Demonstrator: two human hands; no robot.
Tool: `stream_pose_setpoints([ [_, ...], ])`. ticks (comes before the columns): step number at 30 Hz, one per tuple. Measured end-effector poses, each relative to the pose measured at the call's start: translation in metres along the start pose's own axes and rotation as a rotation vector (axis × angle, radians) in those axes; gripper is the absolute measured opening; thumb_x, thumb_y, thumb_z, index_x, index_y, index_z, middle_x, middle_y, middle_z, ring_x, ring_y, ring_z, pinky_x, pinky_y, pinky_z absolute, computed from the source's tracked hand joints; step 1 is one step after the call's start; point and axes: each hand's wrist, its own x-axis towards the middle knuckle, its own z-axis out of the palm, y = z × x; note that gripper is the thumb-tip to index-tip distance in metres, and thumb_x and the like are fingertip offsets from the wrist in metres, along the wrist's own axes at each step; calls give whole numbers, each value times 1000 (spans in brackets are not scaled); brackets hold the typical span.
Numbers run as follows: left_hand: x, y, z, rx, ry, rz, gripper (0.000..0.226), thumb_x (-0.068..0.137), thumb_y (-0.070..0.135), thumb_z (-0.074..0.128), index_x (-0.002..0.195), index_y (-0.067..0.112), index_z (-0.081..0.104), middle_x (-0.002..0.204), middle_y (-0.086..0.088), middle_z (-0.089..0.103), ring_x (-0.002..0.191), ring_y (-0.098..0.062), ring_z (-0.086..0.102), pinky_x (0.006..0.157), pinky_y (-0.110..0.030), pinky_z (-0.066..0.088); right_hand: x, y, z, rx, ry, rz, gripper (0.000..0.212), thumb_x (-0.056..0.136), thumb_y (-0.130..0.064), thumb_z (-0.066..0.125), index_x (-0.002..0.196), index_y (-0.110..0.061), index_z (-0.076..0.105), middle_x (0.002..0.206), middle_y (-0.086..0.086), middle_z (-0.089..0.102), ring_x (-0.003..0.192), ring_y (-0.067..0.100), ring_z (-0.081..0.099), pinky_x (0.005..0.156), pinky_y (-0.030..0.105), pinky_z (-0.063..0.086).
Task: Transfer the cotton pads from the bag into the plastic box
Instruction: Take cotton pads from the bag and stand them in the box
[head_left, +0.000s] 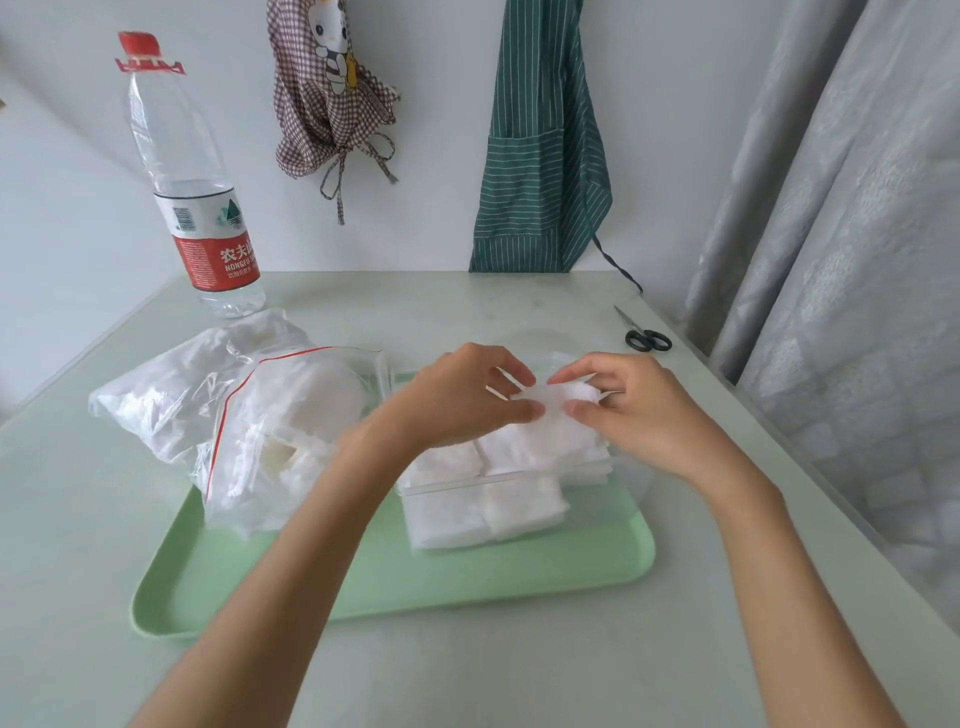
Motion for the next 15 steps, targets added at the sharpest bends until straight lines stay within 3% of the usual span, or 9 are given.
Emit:
stream_pose_setpoints([
  [3, 13, 12, -6, 205, -112, -9, 16, 81, 31, 71, 97, 31, 66, 94, 6, 71, 92, -13, 65, 90, -33, 50, -3, 0, -7, -3, -38, 41, 24, 82, -13, 68, 99, -30, 67, 81, -3, 68, 61, 5, 58, 62, 16, 47],
  [6, 25, 23, -6, 306, -265, -57, 20, 82, 36, 69, 102, 31, 67, 86, 7, 73, 84, -2, 63, 87, -26, 45, -5, 1, -21, -80, 55, 23, 28, 77, -16, 73, 99, -30, 66, 84, -10, 68, 78, 8, 63, 76, 23, 48],
  [9, 35, 30, 0, 366, -375, -121, 26, 83, 37, 67, 108, 28, 68, 76, 15, 69, 88, -6, 62, 76, -22, 40, -8, 7, -37, -70, 117, 92, 25, 78, -19, 73, 99, -31, 65, 86, -9, 64, 76, 9, 59, 73, 25, 45],
  [12, 44, 30, 10, 418, -416, -172, 24, 83, 35, 67, 106, 29, 67, 74, 14, 67, 87, -10, 56, 62, -20, 34, -9, 16, -42, 7, 7, 233, 22, 84, -19, 67, 103, -27, 64, 85, -7, 62, 78, 13, 61, 68, 26, 47],
  [15, 48, 31, 20, 464, -452, -168, 26, 84, 34, 65, 108, 23, 67, 74, 9, 60, 83, -15, 49, 61, -20, 34, -13, 20, -44, 133, -156, 365, 23, 92, -13, 56, 115, -16, 59, 88, -2, 64, 71, 10, 60, 64, 25, 54],
])
